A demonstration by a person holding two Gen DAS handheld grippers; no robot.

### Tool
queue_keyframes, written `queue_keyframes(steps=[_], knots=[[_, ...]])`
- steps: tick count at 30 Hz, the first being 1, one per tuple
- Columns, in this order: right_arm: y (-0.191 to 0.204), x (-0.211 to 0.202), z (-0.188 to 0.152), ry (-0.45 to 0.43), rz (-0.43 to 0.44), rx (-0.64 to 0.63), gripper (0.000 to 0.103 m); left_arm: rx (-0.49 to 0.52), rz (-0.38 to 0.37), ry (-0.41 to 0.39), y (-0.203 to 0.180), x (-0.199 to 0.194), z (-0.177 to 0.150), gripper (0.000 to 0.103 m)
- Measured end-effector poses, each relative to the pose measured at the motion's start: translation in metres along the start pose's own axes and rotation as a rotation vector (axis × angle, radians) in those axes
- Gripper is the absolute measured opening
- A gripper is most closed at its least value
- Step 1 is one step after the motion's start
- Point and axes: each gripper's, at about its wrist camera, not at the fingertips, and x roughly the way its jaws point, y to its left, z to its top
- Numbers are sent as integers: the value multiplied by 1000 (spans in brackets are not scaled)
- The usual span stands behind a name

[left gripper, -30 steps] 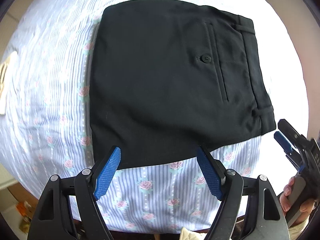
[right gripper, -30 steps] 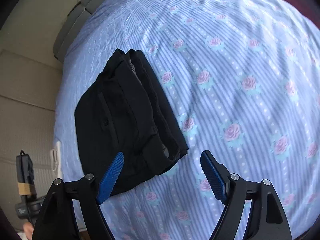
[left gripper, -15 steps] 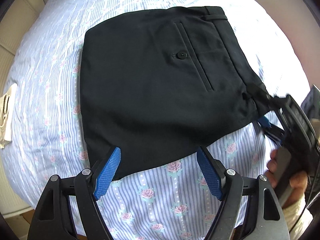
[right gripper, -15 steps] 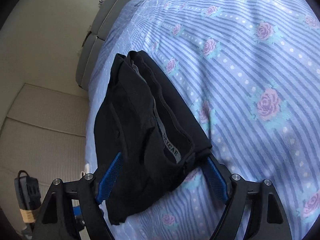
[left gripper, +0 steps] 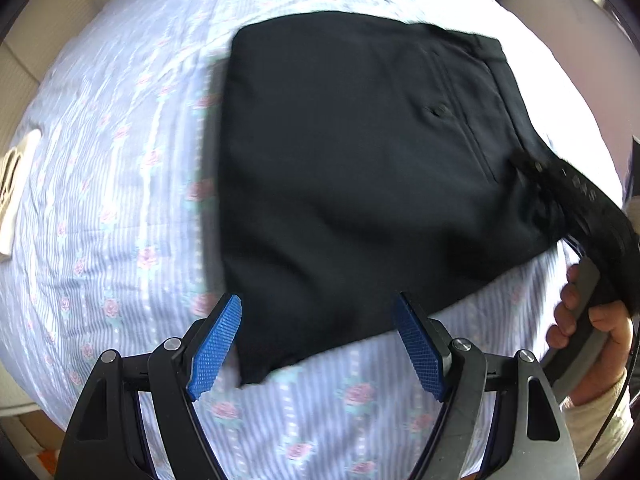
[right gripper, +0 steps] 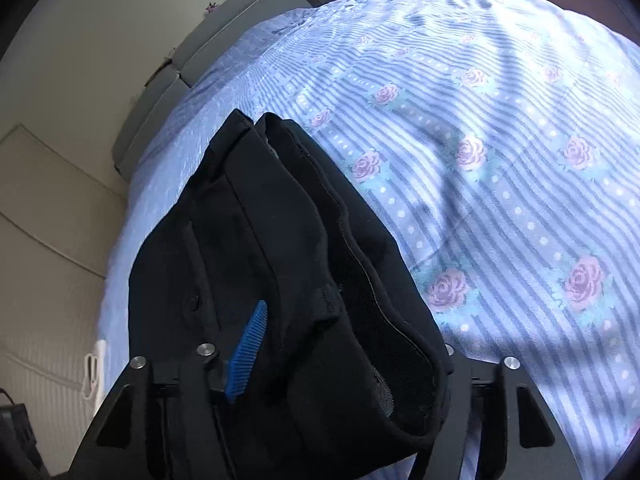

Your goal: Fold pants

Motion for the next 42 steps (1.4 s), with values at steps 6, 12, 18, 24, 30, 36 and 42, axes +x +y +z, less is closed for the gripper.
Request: queue_keyframes(steps=[6,12,18,24,30,36,42], knots=[[33,-7,6,23,-171,-121,43,-130,-219,5,57,-5,21,78],[54,-4,4,43,-315,-217,42,-207,-429,-18,121,10,62,77],[50,1,5,45,-344,-175,42,-37,-541,-2,139,32,109,56],[59,12,5,30,-396,-168,43,48,-621,47,152,65,134,38],[66,18,5,3,-445,-149,43,51,-822,112,152,94,153,34],[69,22,4,-8,-475,-160,43,61,-945,152,135,118,179,29],[56,24,14,-1,-429,-79,44,-4,-951,186,123,121,185,28]])
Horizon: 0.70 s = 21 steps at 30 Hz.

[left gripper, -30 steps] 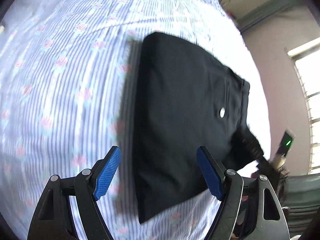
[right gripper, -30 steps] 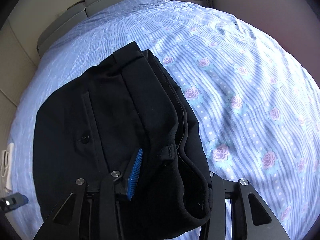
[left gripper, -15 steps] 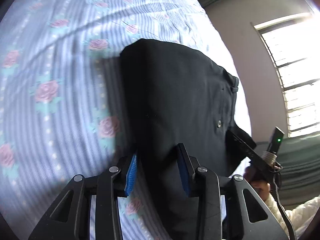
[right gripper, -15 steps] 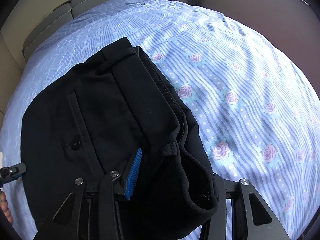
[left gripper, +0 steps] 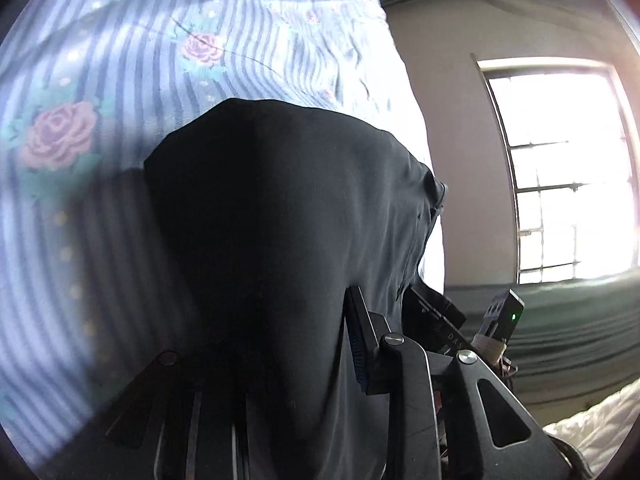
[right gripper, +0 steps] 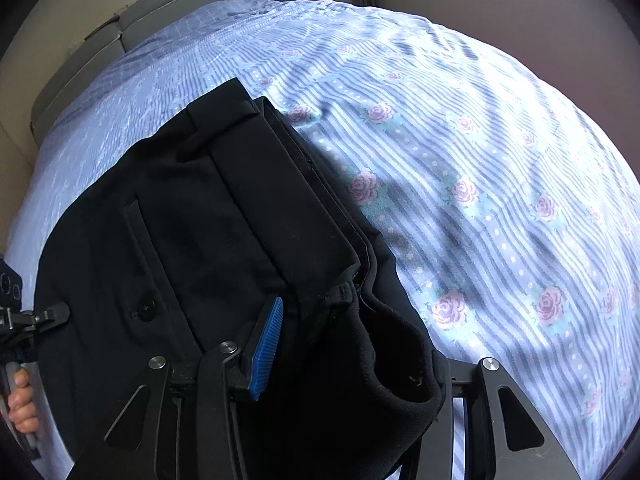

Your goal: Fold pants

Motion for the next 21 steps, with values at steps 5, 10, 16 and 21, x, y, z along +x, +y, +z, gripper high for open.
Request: queue_keyframes(steps=[5,10,16,21], knots=[[-5,3,9,46,26,18,43,-31,167,6,-22,-7,-9,25],[-1,-8,20,109,39,-39,33,29,293,-51,-63,-25,-34,16],[13,-60,23,75,104,-157,26,102,362,-93,-111,-57,-78,15],[28,-119,13,50,172,-245,26,60,374,-154,-136,-110,-121,15]])
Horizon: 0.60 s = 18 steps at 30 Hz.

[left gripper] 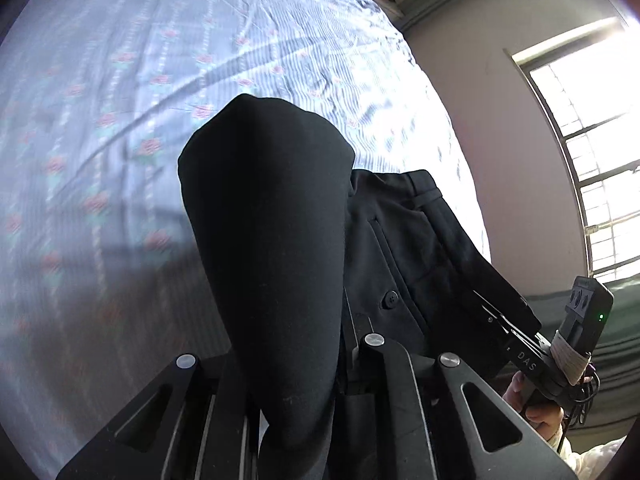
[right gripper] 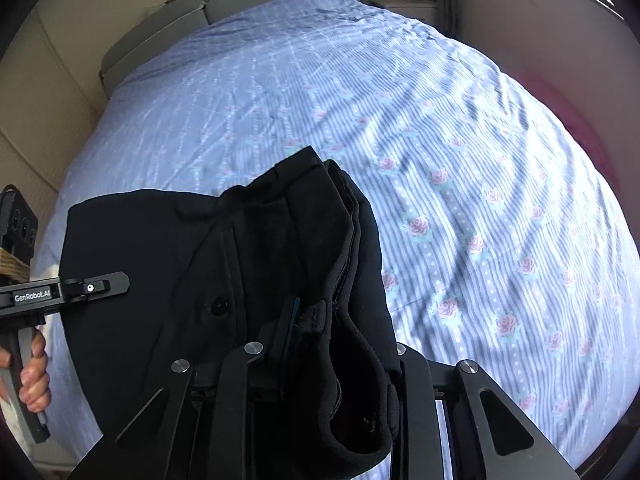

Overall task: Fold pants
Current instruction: 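Carry the folded trousers with both grippers onto the cream cloth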

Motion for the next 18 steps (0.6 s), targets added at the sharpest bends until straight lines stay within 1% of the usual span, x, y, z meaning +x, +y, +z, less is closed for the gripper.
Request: queue_keyframes(steps=[3,5,9,11,14,18], knots=[[16,-31,-12,3,45,-21,26,-33,14,-49,4,-49,-31,15],[33,-49,-20,2,68,-55,26,-46,41,-80,6,-84,-57,15],[70,-87,-40,3,117,-104,26,-67,98,-121,11,-137,-100,15],[89,-102,-52,4,134,-131,26,-73,120,-139,17,-162,-119,15],[119,-126,-67,5,155,-149,26,-51,169,-156,22,-194,-146,15],[156,-153,-89,-5,182,-165,26,-33,209,-180,31,-231,-174,15]])
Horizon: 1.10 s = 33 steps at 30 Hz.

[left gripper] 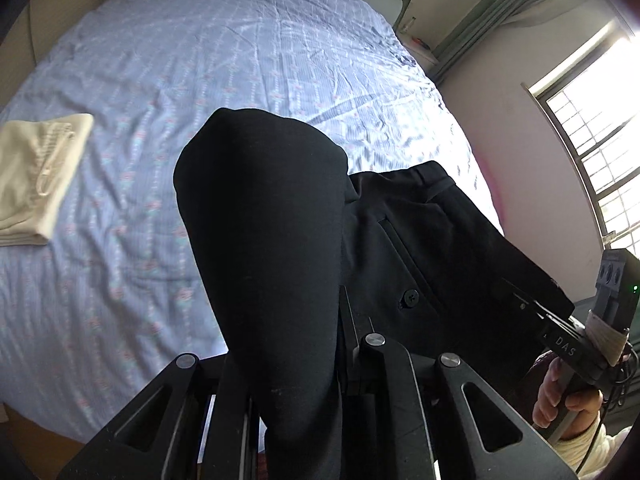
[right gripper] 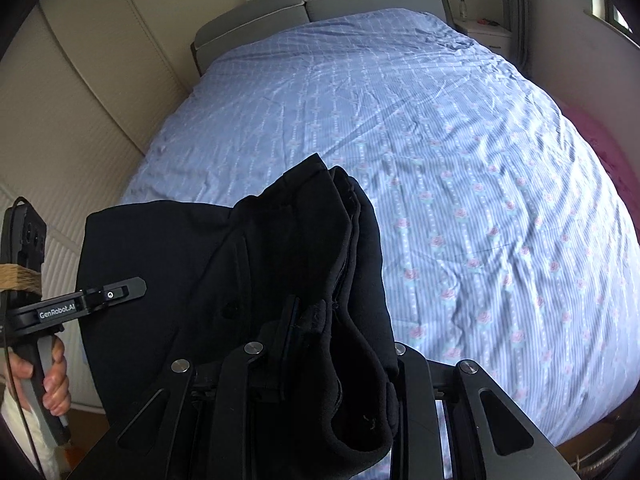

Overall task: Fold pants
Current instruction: 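Carry the folded trousers with both grippers onto the cream cloth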

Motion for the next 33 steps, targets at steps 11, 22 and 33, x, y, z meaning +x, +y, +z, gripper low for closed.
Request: queue_keyframes(steps=[11,22,33], knots=[[77,-19,-17,-16,156,-161,26,-143,116,-132,35,-83,-53,15],[132,-10,-27,36,250,-254,26,-244,164,-174,84,-124,-78,15],[244,26,-14,1,236,-292,26,-235,136,-148,218,-166,-48,16]])
